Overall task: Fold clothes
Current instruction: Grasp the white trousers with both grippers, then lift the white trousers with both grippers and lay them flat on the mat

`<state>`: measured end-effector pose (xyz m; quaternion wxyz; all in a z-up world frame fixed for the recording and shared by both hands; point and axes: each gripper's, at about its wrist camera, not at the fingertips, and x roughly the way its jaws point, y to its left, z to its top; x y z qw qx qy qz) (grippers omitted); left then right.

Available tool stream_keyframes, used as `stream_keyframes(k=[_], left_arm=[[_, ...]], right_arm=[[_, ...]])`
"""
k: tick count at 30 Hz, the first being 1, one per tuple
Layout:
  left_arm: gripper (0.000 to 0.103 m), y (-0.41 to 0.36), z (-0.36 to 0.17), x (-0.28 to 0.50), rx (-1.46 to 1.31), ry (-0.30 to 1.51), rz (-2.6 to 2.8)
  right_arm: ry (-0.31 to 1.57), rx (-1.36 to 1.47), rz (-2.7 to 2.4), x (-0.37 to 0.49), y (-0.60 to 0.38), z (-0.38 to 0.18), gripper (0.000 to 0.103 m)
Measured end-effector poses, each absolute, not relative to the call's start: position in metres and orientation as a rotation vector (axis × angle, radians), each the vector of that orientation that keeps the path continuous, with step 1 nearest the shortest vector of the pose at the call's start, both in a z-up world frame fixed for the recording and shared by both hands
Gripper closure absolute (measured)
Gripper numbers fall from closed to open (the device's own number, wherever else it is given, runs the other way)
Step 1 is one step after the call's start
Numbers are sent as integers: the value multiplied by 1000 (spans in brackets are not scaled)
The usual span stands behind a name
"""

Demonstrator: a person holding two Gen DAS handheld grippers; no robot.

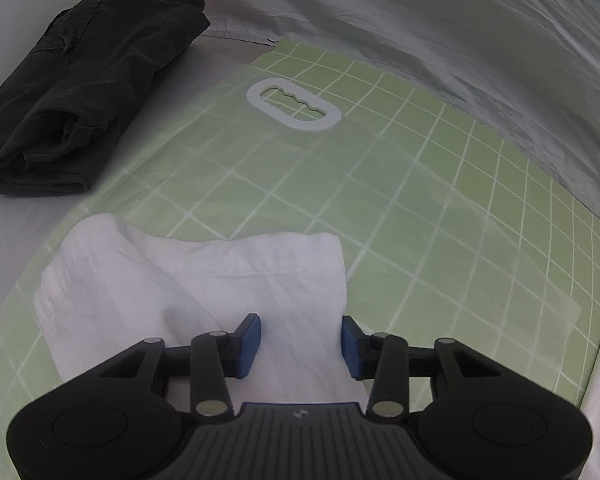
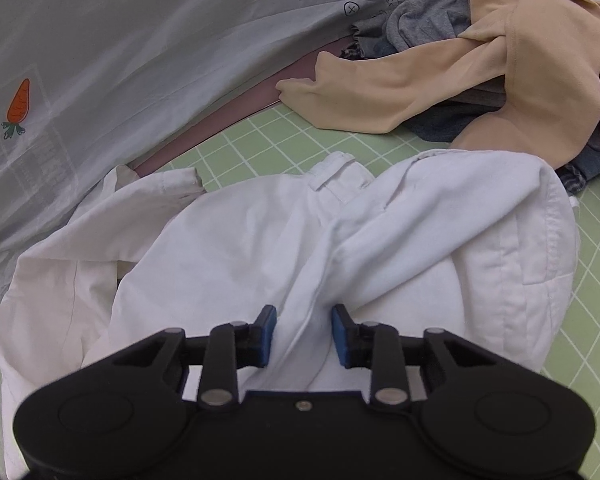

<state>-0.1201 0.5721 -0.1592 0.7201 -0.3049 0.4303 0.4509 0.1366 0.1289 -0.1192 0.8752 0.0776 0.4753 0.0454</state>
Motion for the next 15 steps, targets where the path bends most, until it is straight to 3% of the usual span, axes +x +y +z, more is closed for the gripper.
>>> stream_keyframes(k=[2, 4, 15], left_arm=[[92, 574, -158, -124, -731, 919, 978], [98, 576, -153, -127, -764, 893, 982], [100, 584, -65, -136, -766, 586, 915]], right_arm=[[978, 195, 112, 135, 123, -116, 90], [951, 227, 127, 134, 117, -110, 95], [634, 207, 187, 133, 98, -31, 100]])
